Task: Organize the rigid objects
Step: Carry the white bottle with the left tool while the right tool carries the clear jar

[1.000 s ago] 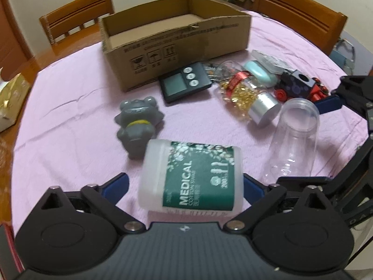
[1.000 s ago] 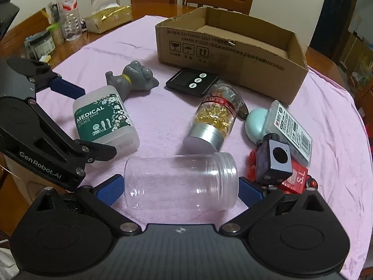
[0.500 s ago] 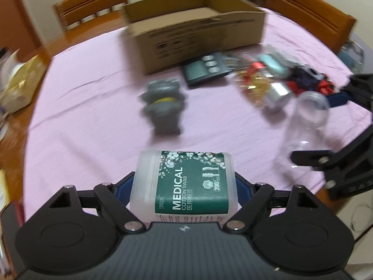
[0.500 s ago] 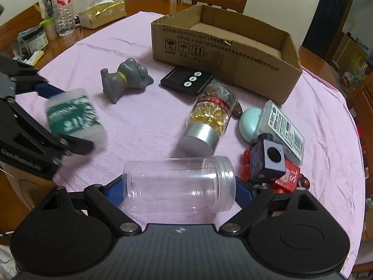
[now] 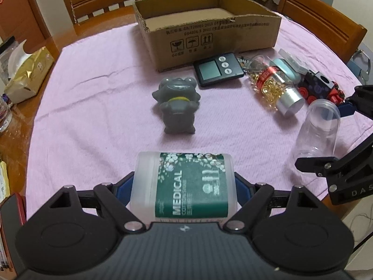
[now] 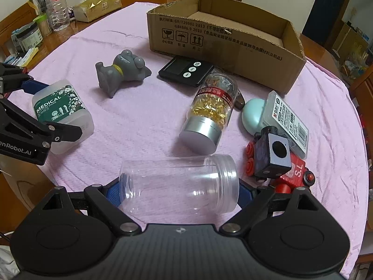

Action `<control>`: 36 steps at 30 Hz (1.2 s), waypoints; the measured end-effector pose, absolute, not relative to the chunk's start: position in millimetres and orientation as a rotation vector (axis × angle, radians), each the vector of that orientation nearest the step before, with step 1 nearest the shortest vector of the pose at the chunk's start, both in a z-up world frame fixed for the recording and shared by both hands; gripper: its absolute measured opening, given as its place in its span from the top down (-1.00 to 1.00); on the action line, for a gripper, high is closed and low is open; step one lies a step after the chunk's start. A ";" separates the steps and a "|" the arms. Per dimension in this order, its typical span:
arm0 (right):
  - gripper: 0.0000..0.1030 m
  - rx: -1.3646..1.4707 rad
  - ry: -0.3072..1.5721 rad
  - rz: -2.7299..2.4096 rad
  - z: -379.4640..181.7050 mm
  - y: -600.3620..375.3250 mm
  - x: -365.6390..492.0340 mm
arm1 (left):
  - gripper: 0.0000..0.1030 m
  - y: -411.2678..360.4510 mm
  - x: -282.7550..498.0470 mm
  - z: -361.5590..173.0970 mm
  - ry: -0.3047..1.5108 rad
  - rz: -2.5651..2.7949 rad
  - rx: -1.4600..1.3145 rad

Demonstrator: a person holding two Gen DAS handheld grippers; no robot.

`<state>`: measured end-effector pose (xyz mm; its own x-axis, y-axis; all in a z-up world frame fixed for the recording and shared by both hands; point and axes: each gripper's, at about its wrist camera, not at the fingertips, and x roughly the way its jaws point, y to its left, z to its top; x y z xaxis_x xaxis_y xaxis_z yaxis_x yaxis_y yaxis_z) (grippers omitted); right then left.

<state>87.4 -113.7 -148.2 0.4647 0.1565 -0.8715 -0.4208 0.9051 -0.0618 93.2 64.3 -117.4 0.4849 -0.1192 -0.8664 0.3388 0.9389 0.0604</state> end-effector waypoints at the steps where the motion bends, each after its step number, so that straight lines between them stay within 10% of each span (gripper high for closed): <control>1: -0.80 -0.285 1.033 0.363 -148.2 -113.5 87.3 | -0.60 63.9 93.5 -117.7 1.032 -0.288 0.239; 36: -0.80 -0.251 0.919 0.411 -41.5 -128.3 164.3 | -0.60 47.9 190.3 -1.6 0.853 -0.368 0.281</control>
